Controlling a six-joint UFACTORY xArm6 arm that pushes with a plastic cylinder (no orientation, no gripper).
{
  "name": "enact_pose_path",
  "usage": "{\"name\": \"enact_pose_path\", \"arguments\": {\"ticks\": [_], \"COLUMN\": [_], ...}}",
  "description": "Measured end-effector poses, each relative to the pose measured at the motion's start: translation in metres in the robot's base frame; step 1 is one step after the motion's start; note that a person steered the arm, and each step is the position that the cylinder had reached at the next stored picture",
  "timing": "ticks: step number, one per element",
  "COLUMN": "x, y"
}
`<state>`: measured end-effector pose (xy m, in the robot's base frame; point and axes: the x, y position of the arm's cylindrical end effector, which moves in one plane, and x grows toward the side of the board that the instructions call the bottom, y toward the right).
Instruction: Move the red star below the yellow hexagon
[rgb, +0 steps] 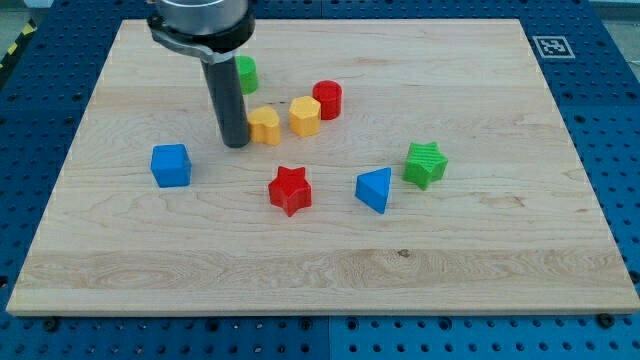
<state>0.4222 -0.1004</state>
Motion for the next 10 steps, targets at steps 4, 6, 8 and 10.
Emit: {"name": "enact_pose_path", "arguments": {"ticks": [4,6,8,10], "x": [0.110,0.138,0.113,0.112], "y": [0.013,0.091,0.097,0.055]}}
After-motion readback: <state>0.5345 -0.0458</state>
